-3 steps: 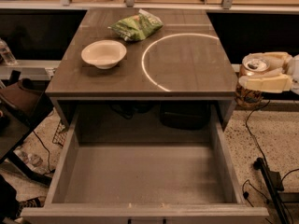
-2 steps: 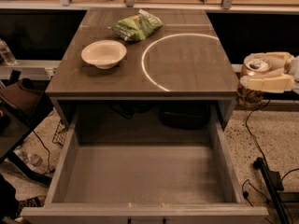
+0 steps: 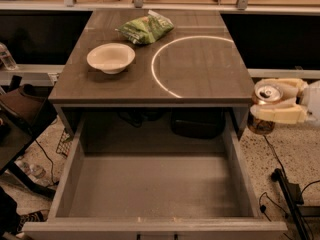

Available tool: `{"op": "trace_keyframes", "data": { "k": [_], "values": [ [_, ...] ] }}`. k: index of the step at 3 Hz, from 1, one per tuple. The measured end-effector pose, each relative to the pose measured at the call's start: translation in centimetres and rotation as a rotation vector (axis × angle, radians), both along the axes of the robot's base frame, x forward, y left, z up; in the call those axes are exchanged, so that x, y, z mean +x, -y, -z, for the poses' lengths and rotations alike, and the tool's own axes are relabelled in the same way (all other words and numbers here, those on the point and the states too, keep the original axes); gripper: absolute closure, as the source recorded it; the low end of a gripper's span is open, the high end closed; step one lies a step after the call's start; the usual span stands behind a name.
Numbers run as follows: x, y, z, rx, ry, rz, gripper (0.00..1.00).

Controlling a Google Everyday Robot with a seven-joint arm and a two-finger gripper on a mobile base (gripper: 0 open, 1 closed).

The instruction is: Place orange can into top drawer

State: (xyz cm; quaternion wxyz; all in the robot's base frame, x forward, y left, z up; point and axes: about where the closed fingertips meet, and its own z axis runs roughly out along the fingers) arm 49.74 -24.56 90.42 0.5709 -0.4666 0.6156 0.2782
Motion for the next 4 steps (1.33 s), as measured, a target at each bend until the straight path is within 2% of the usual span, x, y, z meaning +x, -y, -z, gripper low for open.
{"op": "trace_keyframes", "data": {
  "k": [1,2,3,4],
  "values": [
    [-3.0,-3.2,4.3,0.016,-0.022,-0.049,1.0],
    [-4.9,-7.4,7.9,0.054,-0.057,-0.112,1.0],
    [-5.4,-11.1,10.1,0.088,-0.077,-0.164,1.0],
    [-4.7,-13.8,12.3,0.13,-0.067,-0.206,1.0]
  ]
}}
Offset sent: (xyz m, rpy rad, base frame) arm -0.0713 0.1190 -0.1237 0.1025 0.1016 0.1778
